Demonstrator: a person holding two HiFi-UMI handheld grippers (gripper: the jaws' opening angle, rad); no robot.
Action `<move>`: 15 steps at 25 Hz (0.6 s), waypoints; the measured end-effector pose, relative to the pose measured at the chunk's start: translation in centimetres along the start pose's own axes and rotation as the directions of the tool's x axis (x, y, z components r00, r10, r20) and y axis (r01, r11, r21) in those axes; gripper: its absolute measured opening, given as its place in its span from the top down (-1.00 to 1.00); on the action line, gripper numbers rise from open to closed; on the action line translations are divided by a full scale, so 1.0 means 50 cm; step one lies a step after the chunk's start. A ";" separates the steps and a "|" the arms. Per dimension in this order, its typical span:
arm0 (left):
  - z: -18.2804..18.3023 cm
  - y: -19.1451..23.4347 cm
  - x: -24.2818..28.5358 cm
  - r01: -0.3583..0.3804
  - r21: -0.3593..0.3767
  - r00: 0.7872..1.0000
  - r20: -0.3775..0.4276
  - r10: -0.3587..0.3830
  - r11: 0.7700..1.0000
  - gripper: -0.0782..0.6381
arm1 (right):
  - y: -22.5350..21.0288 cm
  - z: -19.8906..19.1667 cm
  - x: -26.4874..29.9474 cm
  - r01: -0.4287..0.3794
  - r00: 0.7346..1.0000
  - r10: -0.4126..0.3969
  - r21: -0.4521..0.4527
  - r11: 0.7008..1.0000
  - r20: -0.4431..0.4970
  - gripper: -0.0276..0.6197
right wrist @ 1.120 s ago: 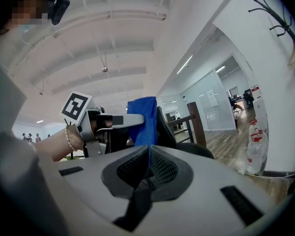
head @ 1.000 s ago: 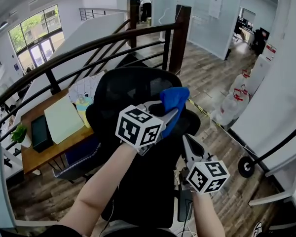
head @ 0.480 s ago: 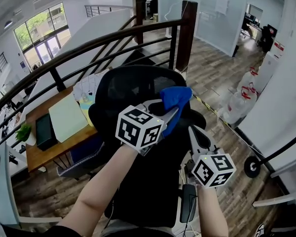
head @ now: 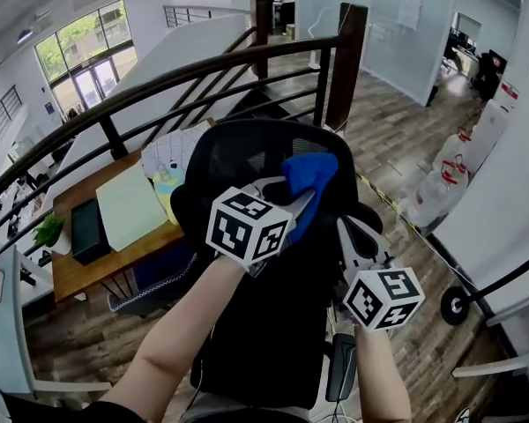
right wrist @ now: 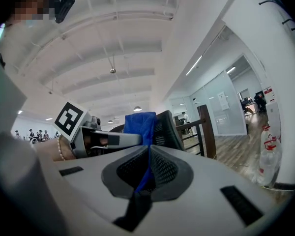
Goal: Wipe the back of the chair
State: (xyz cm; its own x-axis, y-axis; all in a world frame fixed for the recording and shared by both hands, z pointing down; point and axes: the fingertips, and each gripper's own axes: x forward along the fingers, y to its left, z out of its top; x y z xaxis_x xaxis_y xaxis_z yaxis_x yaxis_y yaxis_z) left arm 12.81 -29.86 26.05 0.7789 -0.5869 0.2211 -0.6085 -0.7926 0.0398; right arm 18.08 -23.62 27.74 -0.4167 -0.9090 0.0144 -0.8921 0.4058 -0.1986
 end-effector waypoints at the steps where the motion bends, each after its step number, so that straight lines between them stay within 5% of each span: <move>1: -0.001 0.010 -0.005 -0.010 0.000 1.000 -0.003 0.010 1.000 0.50 | 0.008 0.000 0.008 -0.006 1.000 0.006 -0.002 1.000 -0.001 0.82; 15: -0.015 0.160 -0.119 -0.151 -0.075 0.988 0.016 0.153 0.986 0.50 | 0.113 -0.009 0.118 -0.079 0.996 0.076 -0.058 0.995 -0.053 0.82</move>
State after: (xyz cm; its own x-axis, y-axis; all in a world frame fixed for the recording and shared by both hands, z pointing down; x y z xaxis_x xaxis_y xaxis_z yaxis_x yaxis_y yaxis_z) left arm 3.18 -32.57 25.79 0.6791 -0.7036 0.2094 -0.7289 -0.6801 0.0787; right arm 10.49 -26.63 27.13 -0.4918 -0.8693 0.0507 -0.8651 0.4811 -0.1421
